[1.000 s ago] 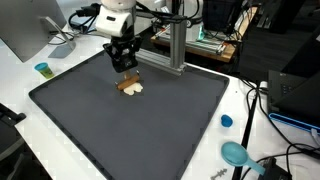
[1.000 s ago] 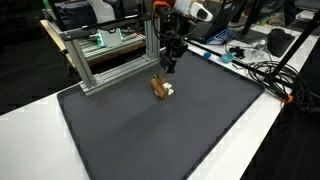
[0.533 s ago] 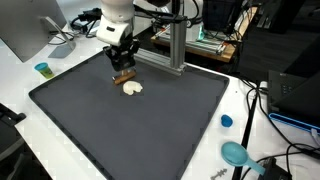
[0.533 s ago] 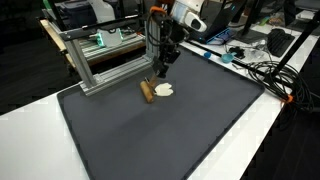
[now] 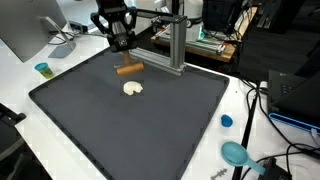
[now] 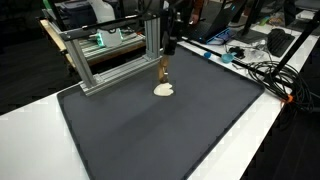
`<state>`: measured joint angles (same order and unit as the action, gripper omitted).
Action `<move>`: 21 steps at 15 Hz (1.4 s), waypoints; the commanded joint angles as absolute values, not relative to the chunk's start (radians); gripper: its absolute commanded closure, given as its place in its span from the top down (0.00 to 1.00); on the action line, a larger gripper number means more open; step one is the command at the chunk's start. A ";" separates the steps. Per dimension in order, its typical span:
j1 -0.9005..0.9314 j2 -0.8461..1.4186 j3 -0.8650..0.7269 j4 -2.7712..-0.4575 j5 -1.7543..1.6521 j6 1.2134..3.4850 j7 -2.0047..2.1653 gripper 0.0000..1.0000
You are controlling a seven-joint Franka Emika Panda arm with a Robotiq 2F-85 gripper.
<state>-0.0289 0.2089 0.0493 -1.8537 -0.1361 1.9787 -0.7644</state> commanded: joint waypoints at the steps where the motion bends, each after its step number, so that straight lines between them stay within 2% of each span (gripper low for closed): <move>1: -0.034 0.010 0.030 -1.909 -0.090 1.914 -0.637 0.22; 5: -0.046 -0.195 -0.016 -1.982 -0.078 1.863 -0.505 0.22; 7: -0.046 -0.321 -0.058 -2.090 -0.047 1.924 -0.552 0.22; 8: -0.025 -0.178 -0.042 -1.952 -0.095 1.864 -0.520 0.47; 11: -0.024 -0.294 -0.077 -2.048 -0.082 1.884 -0.535 0.47; 12: -0.039 -0.315 -0.046 -2.086 -0.114 1.889 -0.391 0.22; 21: -0.028 -0.352 0.078 -2.203 -0.162 1.886 0.168 0.22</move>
<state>-0.0341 -0.3339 0.0507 -2.1653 -0.1320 1.8968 0.0551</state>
